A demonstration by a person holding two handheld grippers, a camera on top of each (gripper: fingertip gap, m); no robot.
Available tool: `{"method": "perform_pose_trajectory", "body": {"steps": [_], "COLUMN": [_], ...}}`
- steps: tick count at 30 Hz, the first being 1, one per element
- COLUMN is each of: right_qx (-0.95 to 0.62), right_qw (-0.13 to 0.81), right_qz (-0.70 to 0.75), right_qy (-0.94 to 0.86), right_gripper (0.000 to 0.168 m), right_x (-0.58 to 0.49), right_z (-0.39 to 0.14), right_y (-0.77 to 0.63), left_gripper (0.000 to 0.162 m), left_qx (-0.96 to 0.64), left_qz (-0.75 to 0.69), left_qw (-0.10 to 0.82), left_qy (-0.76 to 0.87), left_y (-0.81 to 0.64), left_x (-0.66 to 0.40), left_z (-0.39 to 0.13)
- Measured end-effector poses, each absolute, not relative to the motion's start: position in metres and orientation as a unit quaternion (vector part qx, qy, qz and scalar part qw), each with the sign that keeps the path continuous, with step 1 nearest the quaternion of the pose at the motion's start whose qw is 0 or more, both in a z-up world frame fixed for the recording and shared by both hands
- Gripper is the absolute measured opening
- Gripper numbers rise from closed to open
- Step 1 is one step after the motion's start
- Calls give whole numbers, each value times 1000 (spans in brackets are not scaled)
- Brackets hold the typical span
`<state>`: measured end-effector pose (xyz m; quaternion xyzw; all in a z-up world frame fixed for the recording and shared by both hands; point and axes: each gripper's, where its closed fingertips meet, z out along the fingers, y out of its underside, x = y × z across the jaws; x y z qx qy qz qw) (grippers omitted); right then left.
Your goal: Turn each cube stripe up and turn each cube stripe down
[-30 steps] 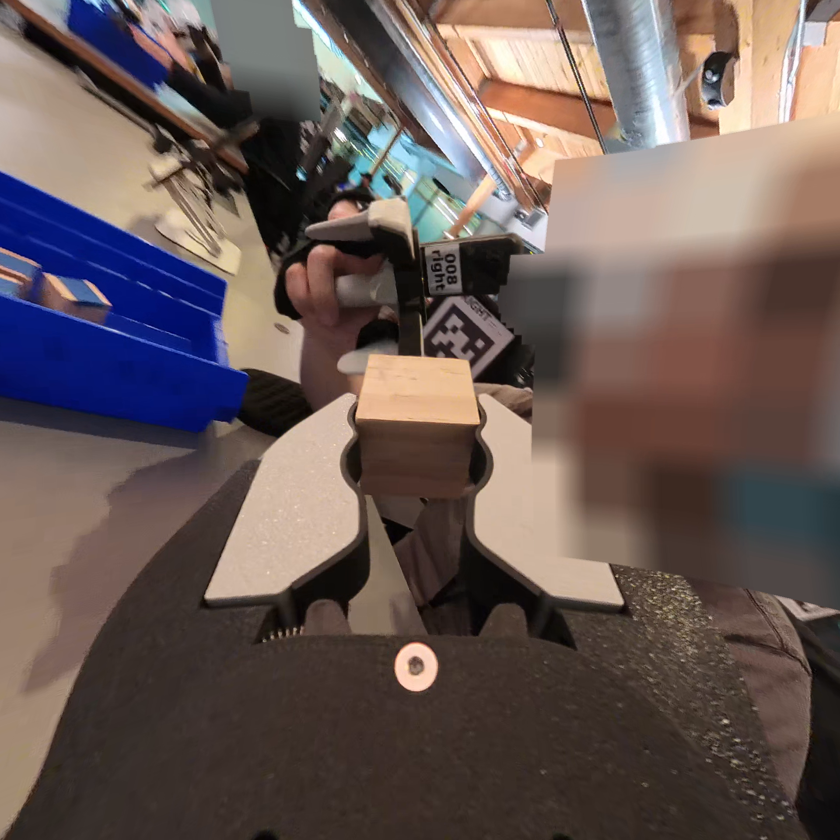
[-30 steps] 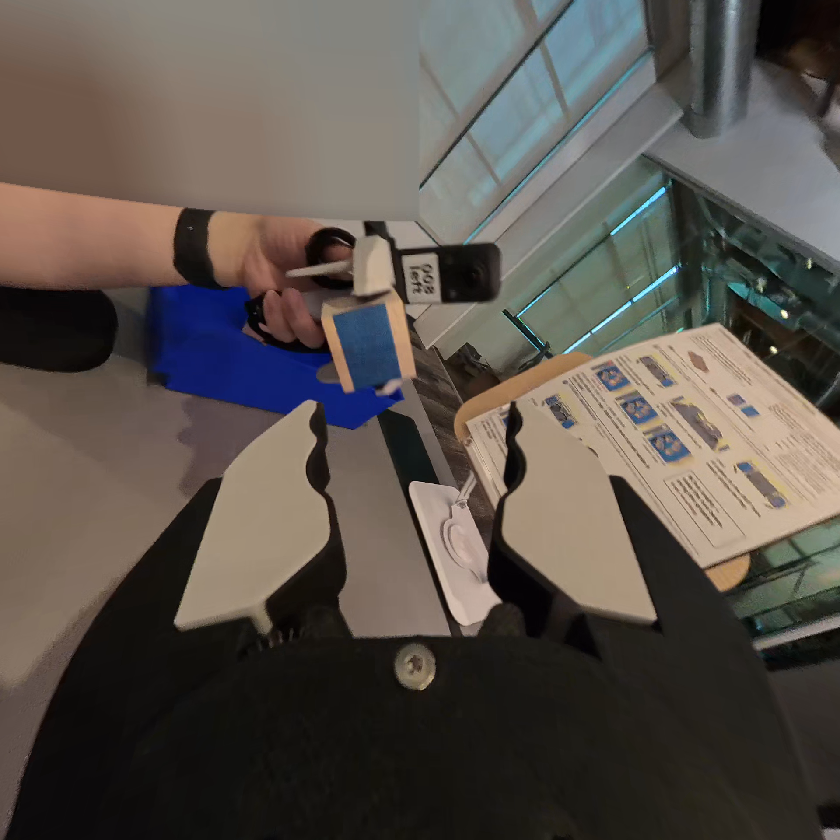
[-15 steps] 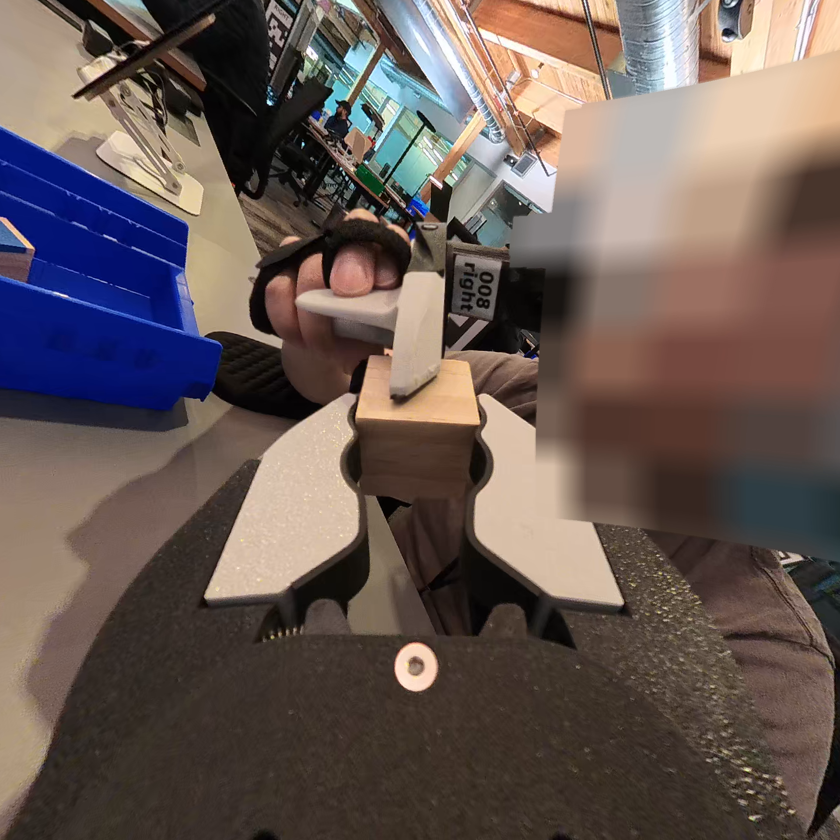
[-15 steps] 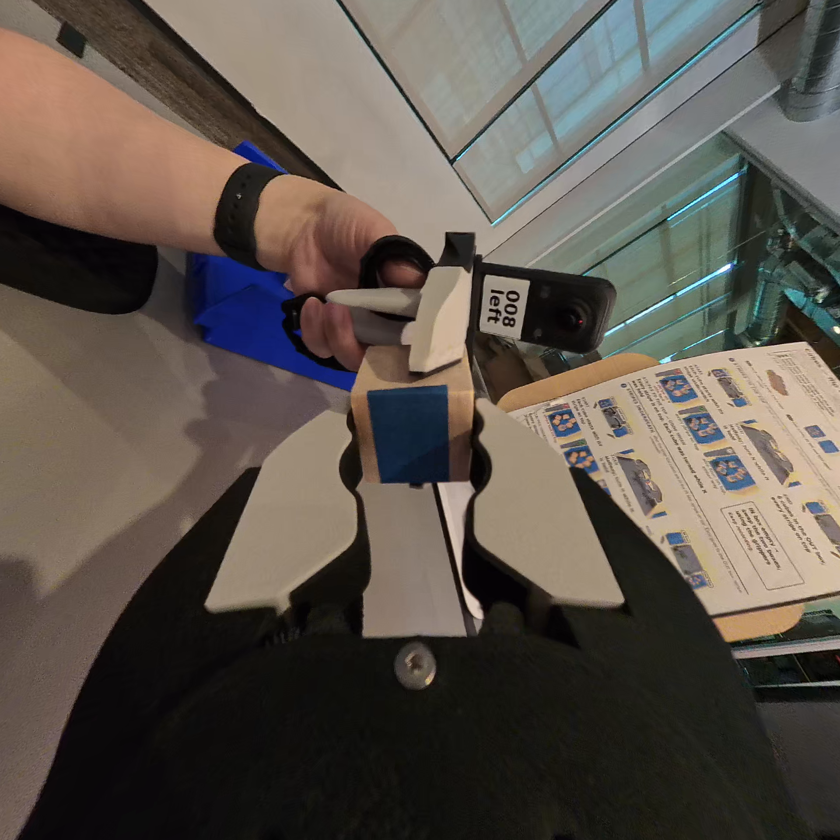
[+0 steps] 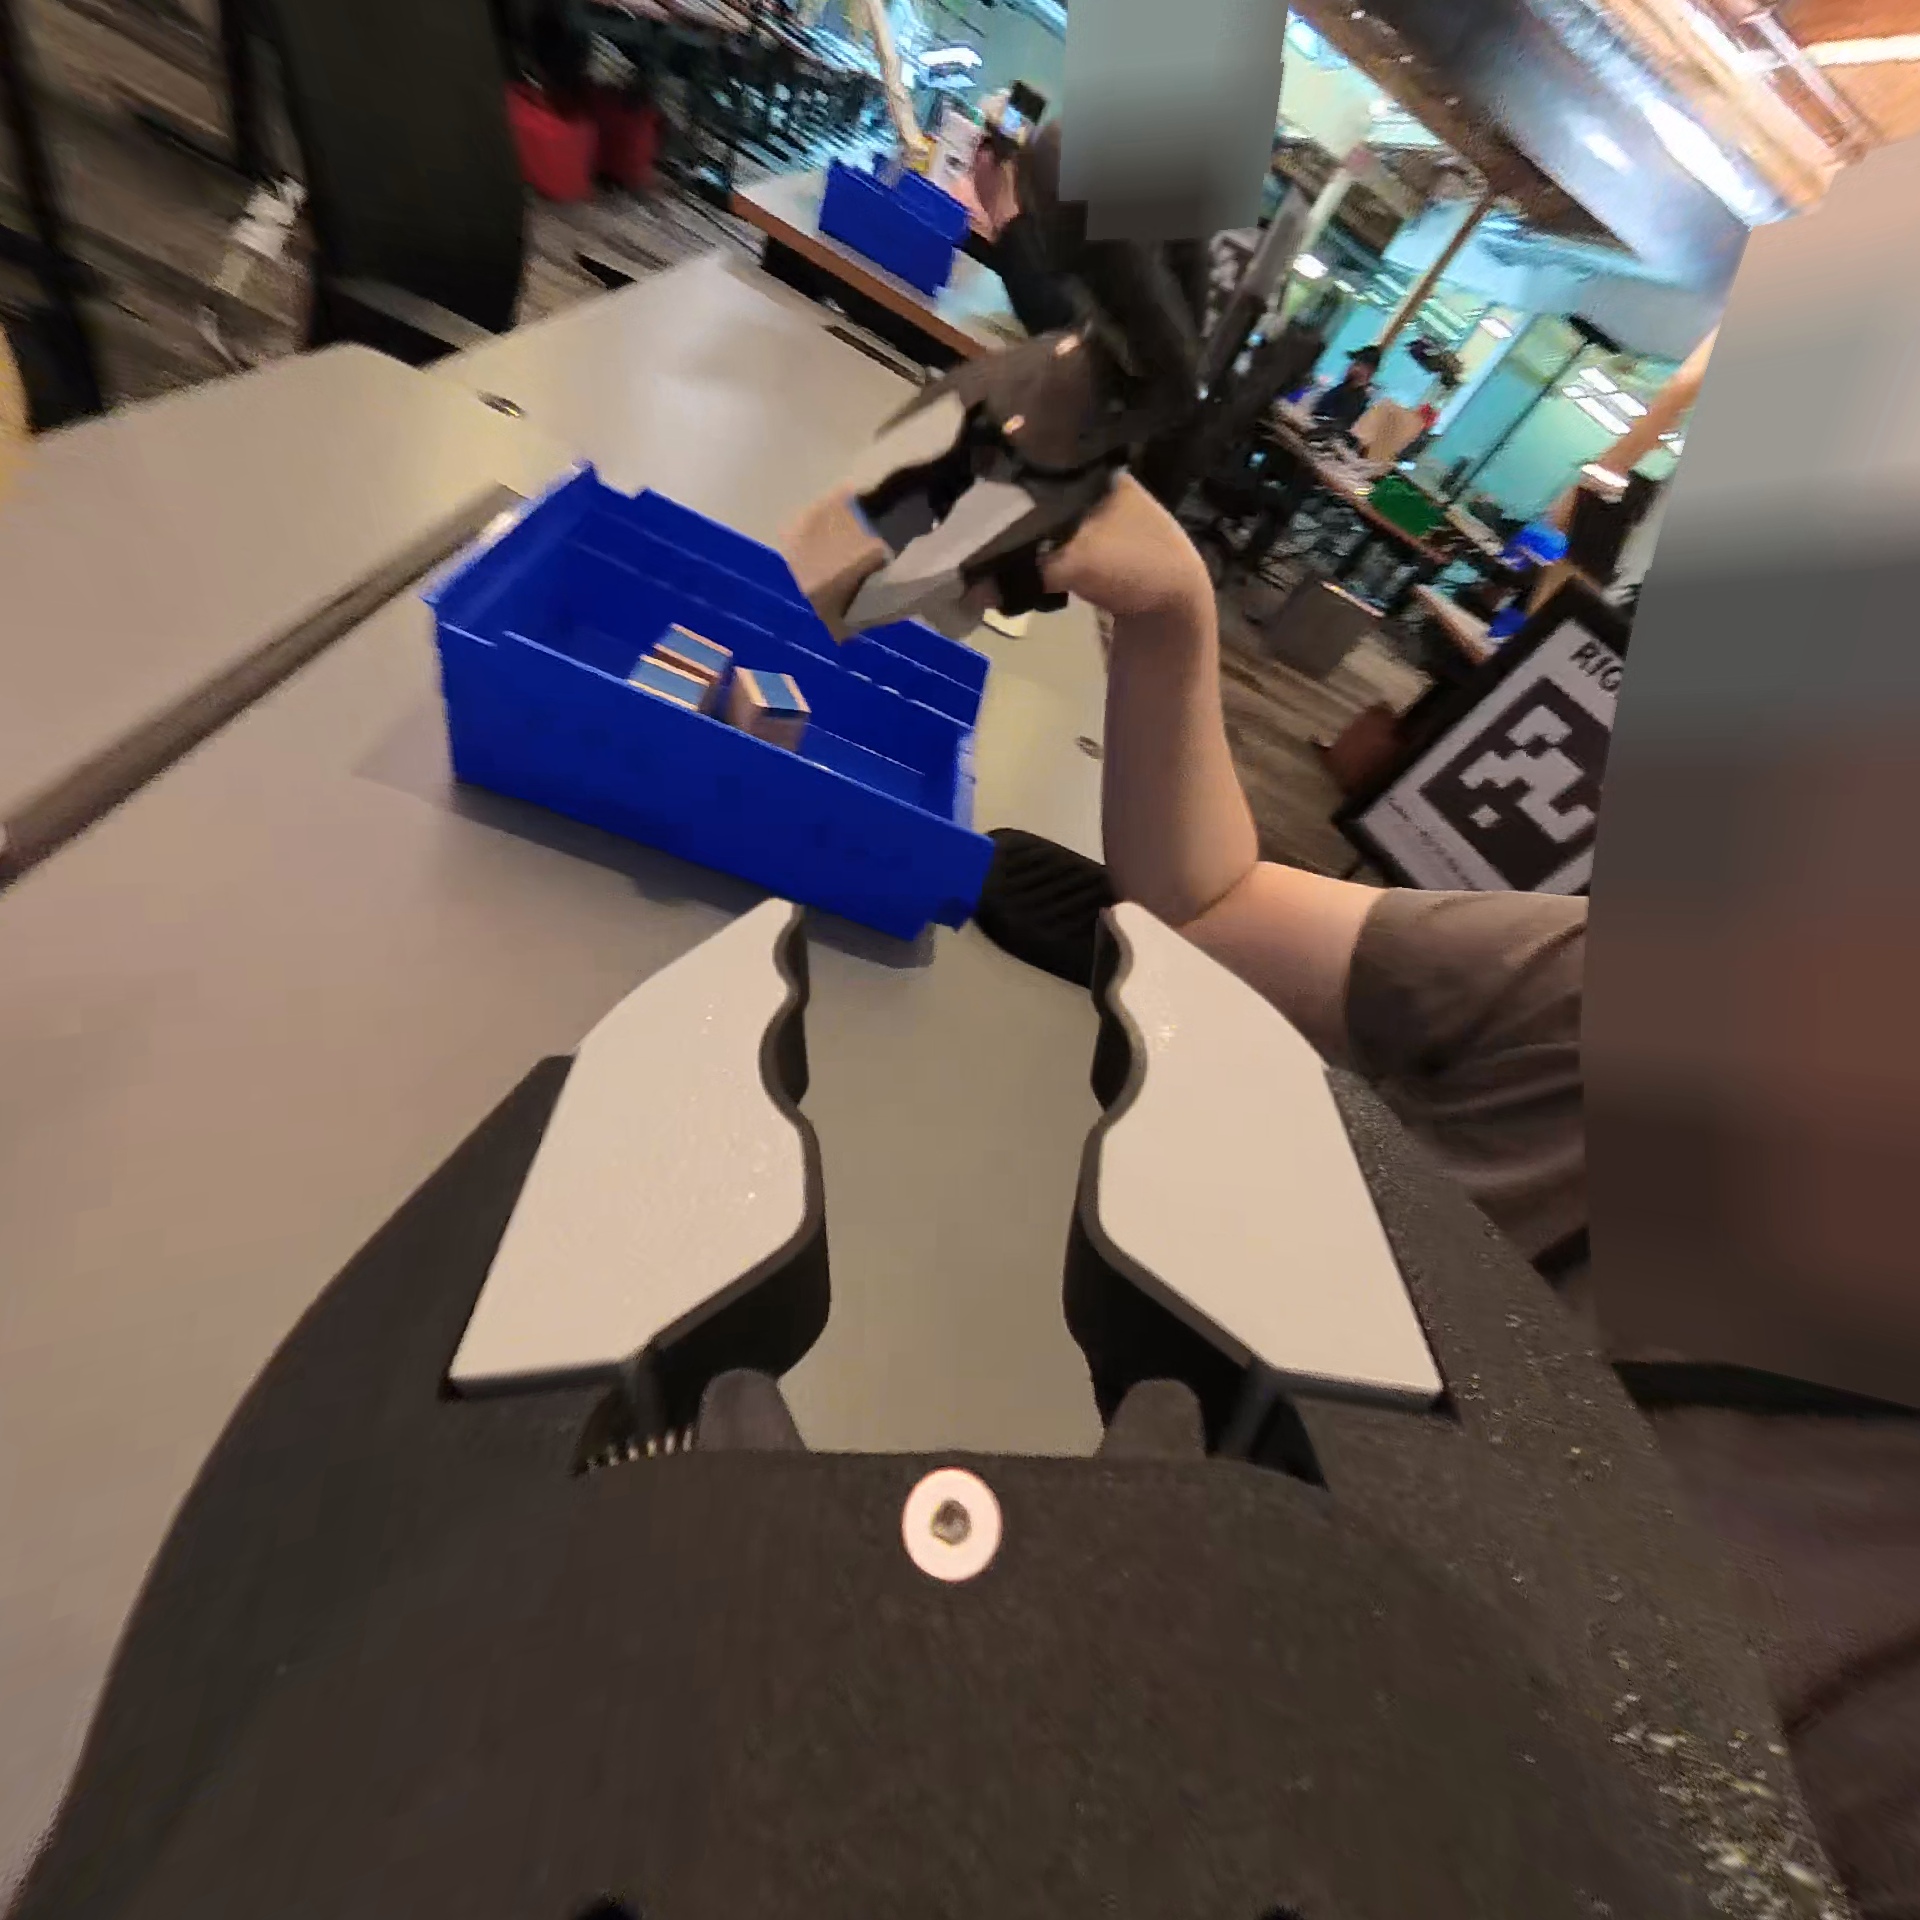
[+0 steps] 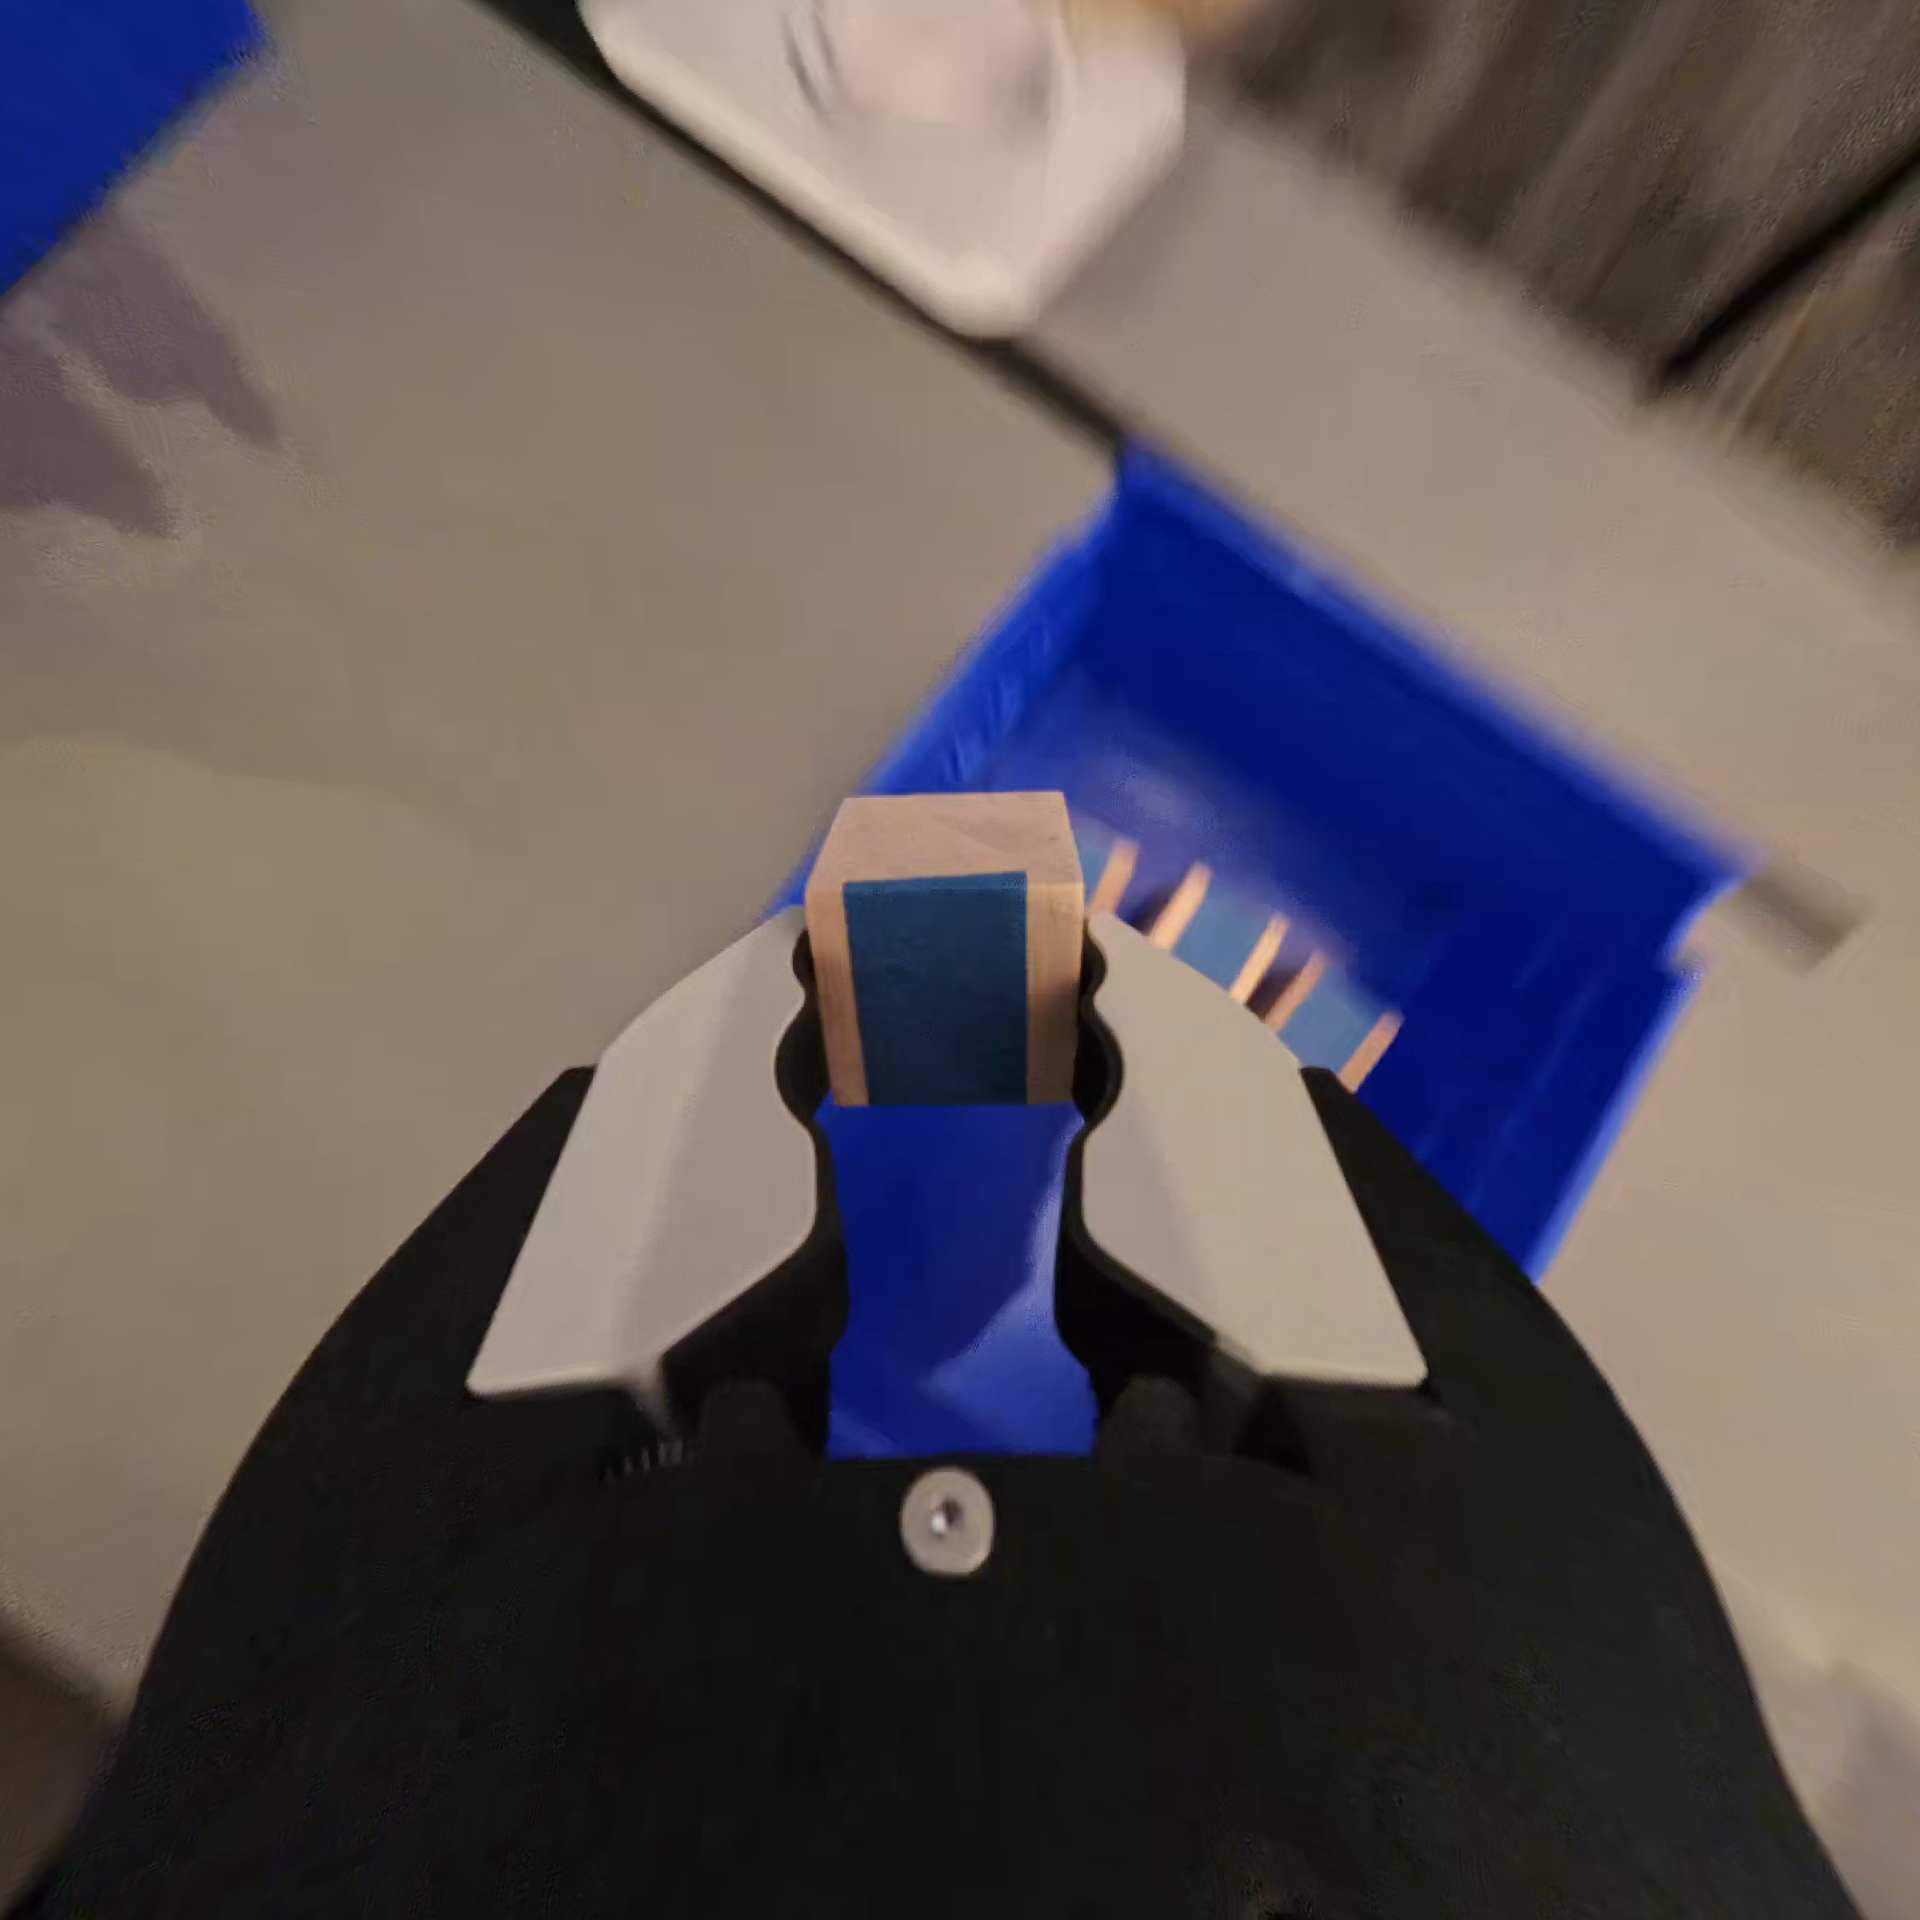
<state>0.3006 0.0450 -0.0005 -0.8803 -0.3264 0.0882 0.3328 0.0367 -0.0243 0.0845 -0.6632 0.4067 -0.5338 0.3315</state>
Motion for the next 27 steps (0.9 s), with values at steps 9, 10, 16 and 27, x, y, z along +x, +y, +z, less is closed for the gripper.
{"method": "perform_pose_trajectory", "body": {"steps": [9,10,16,27], "right_qx": [-969,-972,-976,-962], "right_qw": [53,41,21,143], "right_qz": [65,51,15,25], "right_qy": [-230,-227,-218,-233], "right_gripper": [46,46,47,52], "right_x": [353,357,366,359], "right_z": [-131,-138,-151,-95], "right_y": [44,45,49,60], "left_gripper": [48,48,47,38], "left_qx": [-680,-681,-687,-881], "left_qz": [-482,-476,-450,-116], "left_qw": [348,348,339,338], "left_qy": [429,434,459,310], "left_y": [-34,-35,-41,23], "left_x": [27,28,34,-121], "left_z": [89,88,79,31]}}
